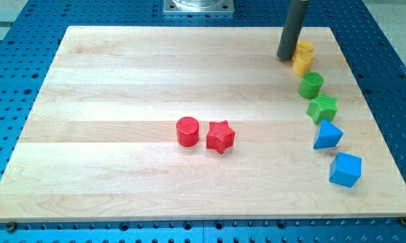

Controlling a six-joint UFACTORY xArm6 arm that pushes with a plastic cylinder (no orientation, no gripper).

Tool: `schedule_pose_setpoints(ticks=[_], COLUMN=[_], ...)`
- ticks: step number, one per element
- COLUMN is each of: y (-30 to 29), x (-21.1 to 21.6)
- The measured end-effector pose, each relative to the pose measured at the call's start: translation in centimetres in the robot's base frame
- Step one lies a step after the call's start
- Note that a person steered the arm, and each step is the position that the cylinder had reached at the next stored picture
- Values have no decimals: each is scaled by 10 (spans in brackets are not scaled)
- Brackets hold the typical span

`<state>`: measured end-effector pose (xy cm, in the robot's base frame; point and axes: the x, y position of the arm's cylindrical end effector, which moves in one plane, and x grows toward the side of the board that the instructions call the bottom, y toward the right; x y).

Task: Move the red star into the hexagon

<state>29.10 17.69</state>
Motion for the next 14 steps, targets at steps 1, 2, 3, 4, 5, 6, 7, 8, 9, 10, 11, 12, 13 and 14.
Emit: schedule_pose_setpoints(ticks=[1, 2, 3, 4, 5, 6, 7, 8, 9, 10, 11, 12, 13, 14], y=[0, 4, -45, -106, -80, -133, -172, -157, -130, -181, -216, -172, -178, -232], x=[15, 23, 39, 131, 197, 237, 214, 133, 175, 213, 147, 61, 66, 88])
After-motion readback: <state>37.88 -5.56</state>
